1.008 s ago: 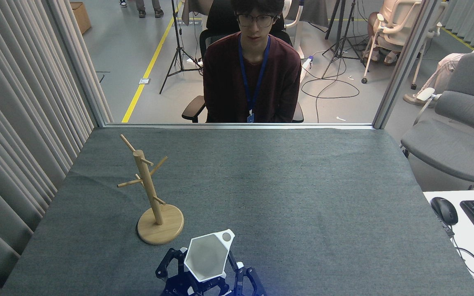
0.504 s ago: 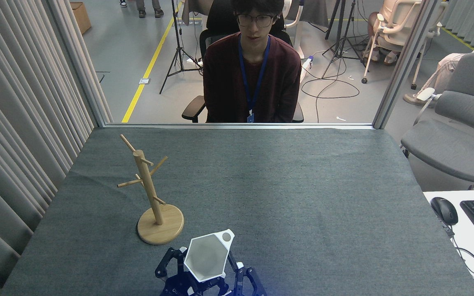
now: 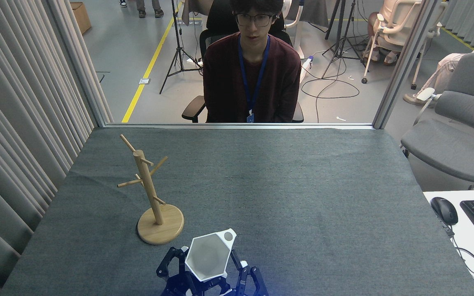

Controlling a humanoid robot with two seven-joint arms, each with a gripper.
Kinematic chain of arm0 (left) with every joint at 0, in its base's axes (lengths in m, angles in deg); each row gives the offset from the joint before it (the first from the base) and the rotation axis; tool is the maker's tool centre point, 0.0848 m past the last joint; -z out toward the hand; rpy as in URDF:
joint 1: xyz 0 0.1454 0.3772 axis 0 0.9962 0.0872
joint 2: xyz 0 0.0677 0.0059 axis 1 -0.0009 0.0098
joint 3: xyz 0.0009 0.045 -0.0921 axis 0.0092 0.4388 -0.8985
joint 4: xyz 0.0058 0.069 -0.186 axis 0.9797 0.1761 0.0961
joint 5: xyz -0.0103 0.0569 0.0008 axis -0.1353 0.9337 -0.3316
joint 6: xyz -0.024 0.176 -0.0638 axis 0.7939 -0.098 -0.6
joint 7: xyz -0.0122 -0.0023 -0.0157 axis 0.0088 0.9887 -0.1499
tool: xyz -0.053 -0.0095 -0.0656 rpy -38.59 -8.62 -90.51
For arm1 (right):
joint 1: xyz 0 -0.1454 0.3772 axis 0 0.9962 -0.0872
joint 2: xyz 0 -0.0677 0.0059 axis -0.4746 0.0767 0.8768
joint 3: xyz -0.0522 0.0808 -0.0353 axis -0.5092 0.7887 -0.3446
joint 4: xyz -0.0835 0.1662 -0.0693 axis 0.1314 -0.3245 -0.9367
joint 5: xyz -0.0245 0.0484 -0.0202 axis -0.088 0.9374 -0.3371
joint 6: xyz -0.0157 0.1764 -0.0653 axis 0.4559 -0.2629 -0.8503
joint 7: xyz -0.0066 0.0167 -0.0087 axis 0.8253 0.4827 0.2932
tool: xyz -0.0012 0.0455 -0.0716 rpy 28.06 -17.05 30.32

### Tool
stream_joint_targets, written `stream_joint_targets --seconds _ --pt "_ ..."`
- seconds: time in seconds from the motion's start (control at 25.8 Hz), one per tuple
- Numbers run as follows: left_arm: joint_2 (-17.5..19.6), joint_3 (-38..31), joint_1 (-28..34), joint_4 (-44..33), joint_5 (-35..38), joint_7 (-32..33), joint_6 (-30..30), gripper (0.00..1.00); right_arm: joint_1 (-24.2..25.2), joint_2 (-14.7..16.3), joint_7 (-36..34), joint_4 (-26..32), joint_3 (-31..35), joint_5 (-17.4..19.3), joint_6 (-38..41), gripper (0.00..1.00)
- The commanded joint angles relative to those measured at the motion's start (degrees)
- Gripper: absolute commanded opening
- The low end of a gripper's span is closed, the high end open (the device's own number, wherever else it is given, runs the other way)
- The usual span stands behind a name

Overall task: Hang cup on storage rack
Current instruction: 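Release the right gripper and carry the cup with the left gripper toward the stand, then raise the cup with the left gripper up to a stand peg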

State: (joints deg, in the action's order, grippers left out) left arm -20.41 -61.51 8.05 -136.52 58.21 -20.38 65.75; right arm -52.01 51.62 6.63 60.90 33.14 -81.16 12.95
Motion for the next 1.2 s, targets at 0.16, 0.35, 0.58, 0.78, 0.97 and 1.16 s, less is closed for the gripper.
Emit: stream_joint_targets --seconds 0.16,0.35,0.58,0.78,0.97,1.16 --pt "0.0 -0.08 -0.37 0.41 -0.02 0.43 1.25 0.3 2.65 1.37 -1.51 5.14 -0.08 0.01 0.82 0.98" --pt "-0.09 -0.17 -0.37 0.41 -0.02 0.35 1.43 0.3 6.95 4.09 -6.26 11.03 0.53 0.89 1.96 0.98" --pt "0.0 -0.17 -0.19 0.23 -0.11 0.08 3.8 0.3 -0.78 -0.22 -2.84 9.71 16.09 28.48 -10.16 0.98" --pt "-0.17 -4.74 -0.01 -0.03 -0.28 0.08 8.46 0.3 -6.67 -0.13 6.31 -3.38 21.54 27.17 -20.72 0.98" --pt "-0.17 -14.85 1.39 -1.79 -0.63 -0.09 11.89 0.27 -5.88 0.49 6.31 -8.04 21.54 20.84 -20.72 0.98" --pt "-0.53 -25.66 -1.86 2.08 0.25 0.43 16.72 0.18 -6.32 0.4 6.31 -8.92 21.54 20.31 -20.72 0.98"
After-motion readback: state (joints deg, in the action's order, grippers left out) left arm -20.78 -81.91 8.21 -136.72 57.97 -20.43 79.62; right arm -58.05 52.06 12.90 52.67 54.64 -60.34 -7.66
